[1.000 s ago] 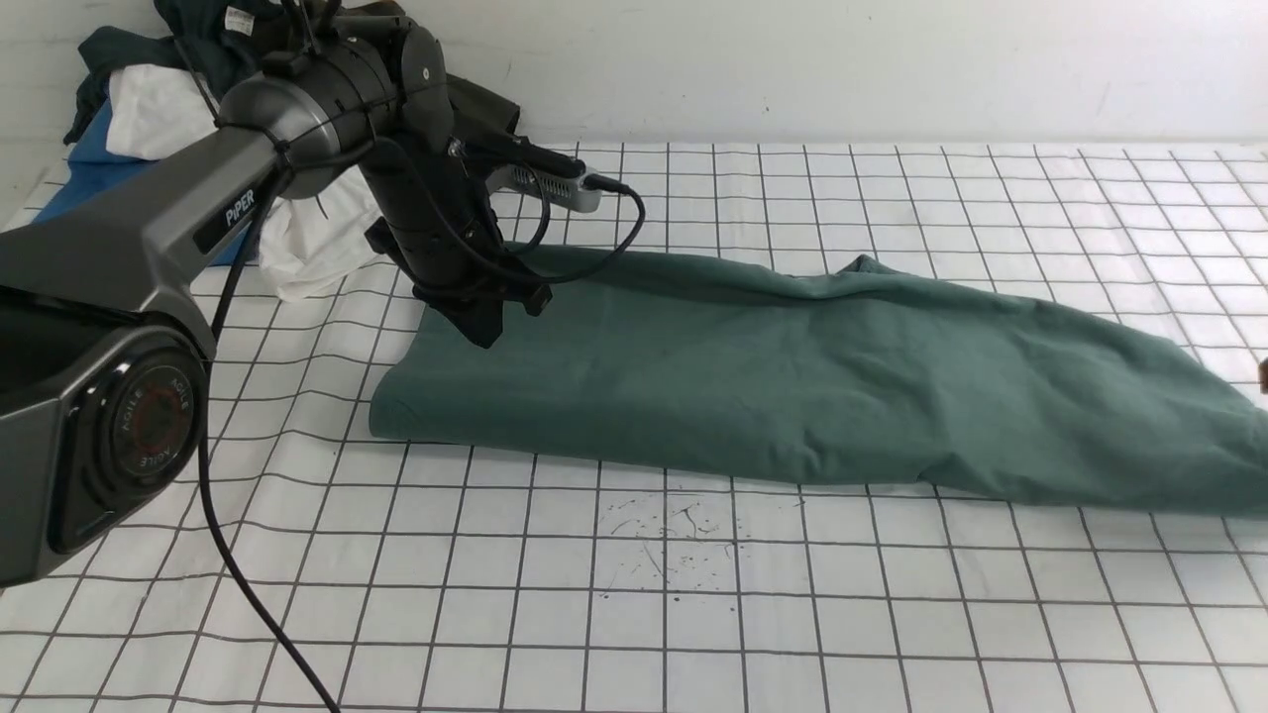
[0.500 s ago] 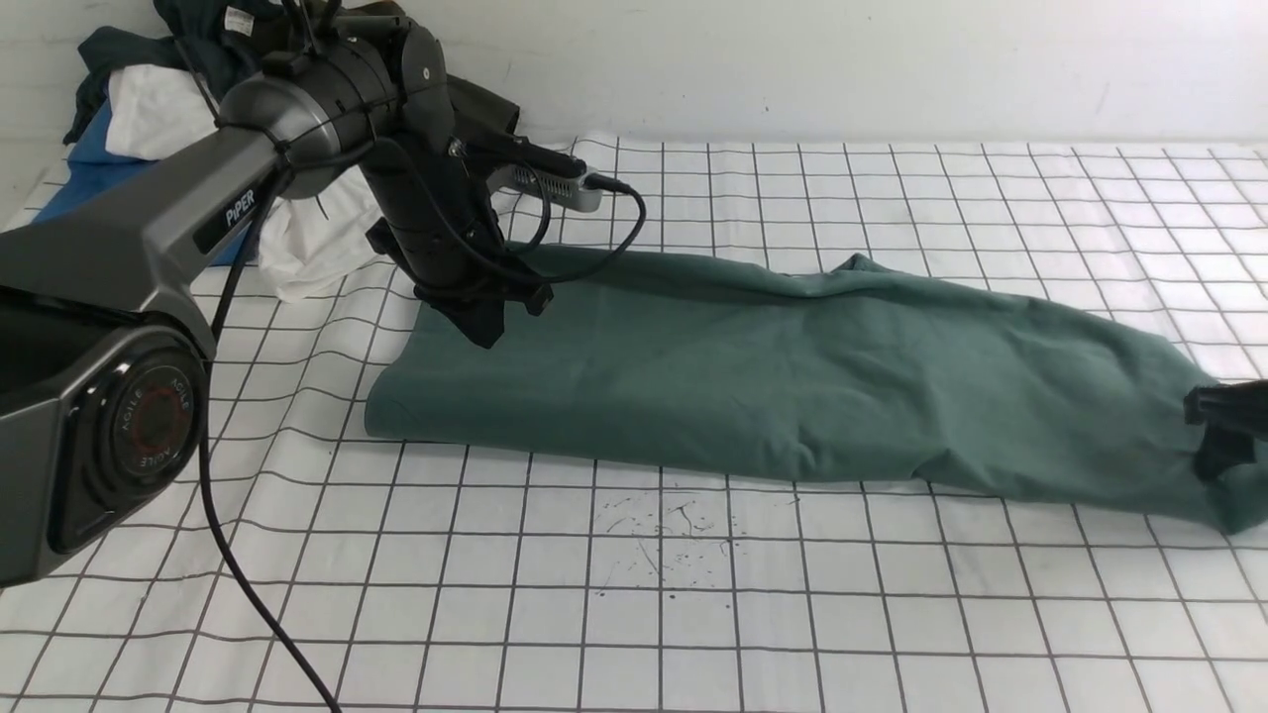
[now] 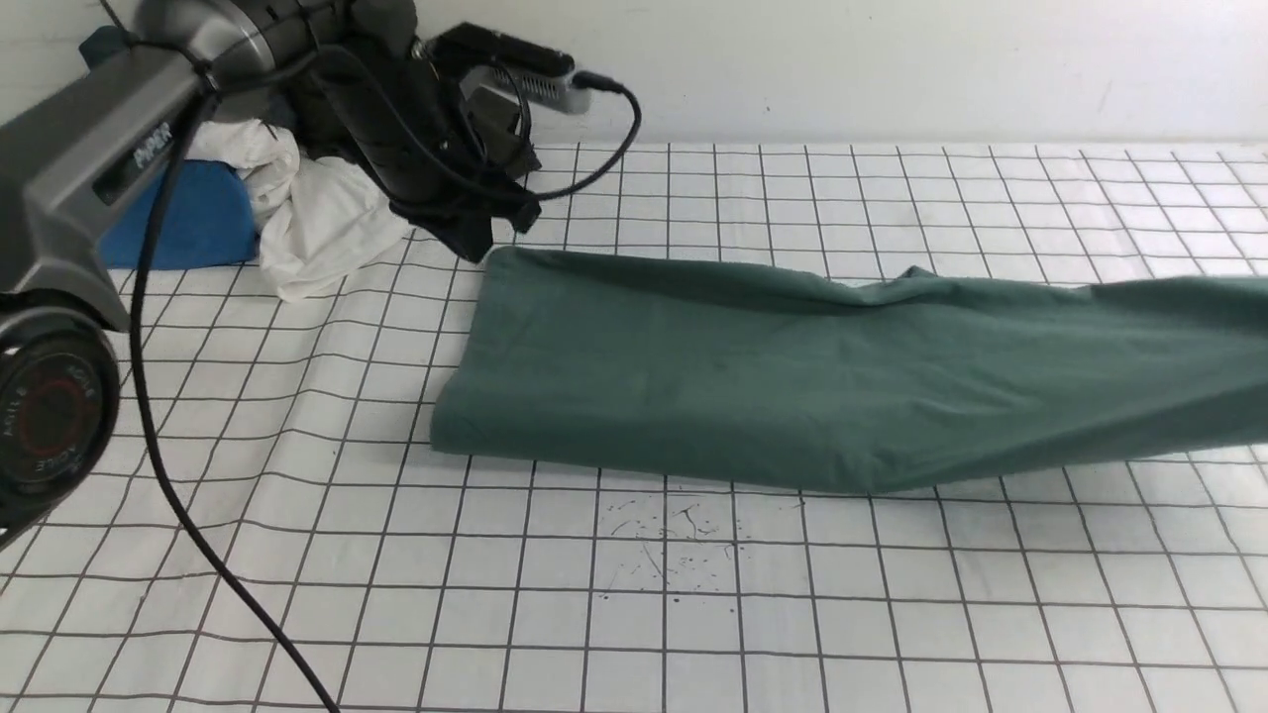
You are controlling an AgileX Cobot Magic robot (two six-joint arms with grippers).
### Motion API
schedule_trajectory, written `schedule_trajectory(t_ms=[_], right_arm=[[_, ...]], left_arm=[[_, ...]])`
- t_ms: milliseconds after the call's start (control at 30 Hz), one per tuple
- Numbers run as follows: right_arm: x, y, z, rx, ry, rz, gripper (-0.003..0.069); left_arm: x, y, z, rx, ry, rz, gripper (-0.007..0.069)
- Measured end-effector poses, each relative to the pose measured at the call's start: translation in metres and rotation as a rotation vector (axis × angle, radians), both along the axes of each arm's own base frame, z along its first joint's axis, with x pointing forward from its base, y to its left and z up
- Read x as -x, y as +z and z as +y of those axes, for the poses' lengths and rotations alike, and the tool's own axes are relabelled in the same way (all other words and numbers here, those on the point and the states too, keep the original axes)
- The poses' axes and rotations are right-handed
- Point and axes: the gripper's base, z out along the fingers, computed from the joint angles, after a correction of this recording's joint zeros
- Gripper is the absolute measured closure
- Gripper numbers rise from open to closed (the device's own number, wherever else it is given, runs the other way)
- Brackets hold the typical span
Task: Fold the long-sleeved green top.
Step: Use the right arm to drag the right edge of the fabric to the left and folds it over the left edge
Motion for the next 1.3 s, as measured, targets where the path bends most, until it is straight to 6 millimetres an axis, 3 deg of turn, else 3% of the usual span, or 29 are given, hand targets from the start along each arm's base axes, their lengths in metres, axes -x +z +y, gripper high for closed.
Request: schedule_trajectory(t_ms=[133,167,233,367,400,433,467,533,633,700,767,867,1000,1067,1167,1300], right_arm=[[0.006,0.064,0.013,0.041,0.024,-0.145,0.0652],[0.005,0.086,0.025,0.038,0.066,-0.190,0.0652],[0.003,0.106,0.052,0.006,0.162,-0.229,0.0653],[-0.009,0.122,0.126,-0.119,0.414,-0.277,0.0653],[-0.014,0.118,0.153,-0.164,0.491,-0.273,0.0653],[-0.016,0.116,0.163,-0.182,0.516,-0.271,0.0653],[-0.024,0.103,0.200,-0.258,0.599,-0.253,0.0653],[-0.035,0.075,0.248,-0.337,0.684,-0.214,0.0653],[-0.043,0.047,0.282,-0.380,0.732,-0.181,0.0653],[-0.050,0.012,0.320,-0.434,0.768,-0.154,0.0652],[-0.054,-0.015,0.345,-0.469,0.783,-0.147,0.0643],[-0.057,-0.032,0.359,-0.501,0.782,-0.145,0.0610],[-0.058,-0.039,0.364,-0.528,0.780,-0.149,0.0452],[-0.058,-0.029,0.359,-0.524,0.783,-0.172,0.0314],[-0.056,-0.005,0.345,-0.490,0.792,-0.210,0.0190],[-0.049,0.024,0.318,-0.380,0.813,-0.216,0.0129]], left_arm=[[0.014,0.033,0.003,0.014,-0.007,-0.068,0.0632],[0.019,0.045,0.005,0.018,-0.010,-0.093,0.0632],[0.025,0.057,0.006,0.022,-0.014,-0.119,0.0632],[0.033,0.071,0.008,0.027,-0.017,-0.145,0.0632],[0.035,0.075,0.009,0.028,-0.018,-0.150,0.0632],[0.036,0.075,0.009,0.028,-0.018,-0.149,0.0632],[0.039,0.081,0.010,0.030,-0.019,-0.160,0.0632],[0.045,0.092,0.011,0.036,-0.018,-0.184,0.0632],[0.053,0.103,0.013,0.041,-0.018,-0.210,0.0632],[0.063,0.119,0.016,0.050,-0.018,-0.247,0.0632],[0.077,0.138,0.019,0.060,-0.018,-0.293,0.0632],[0.089,0.153,0.022,0.068,-0.018,-0.329,0.0632],[0.110,0.176,0.027,0.082,-0.018,-0.387,0.0632],[0.117,0.184,0.029,0.087,-0.018,-0.407,0.0632],[0.120,0.186,0.029,0.090,-0.018,-0.413,0.0632],[0.121,0.187,0.030,0.095,-0.011,-0.411,0.0632]])
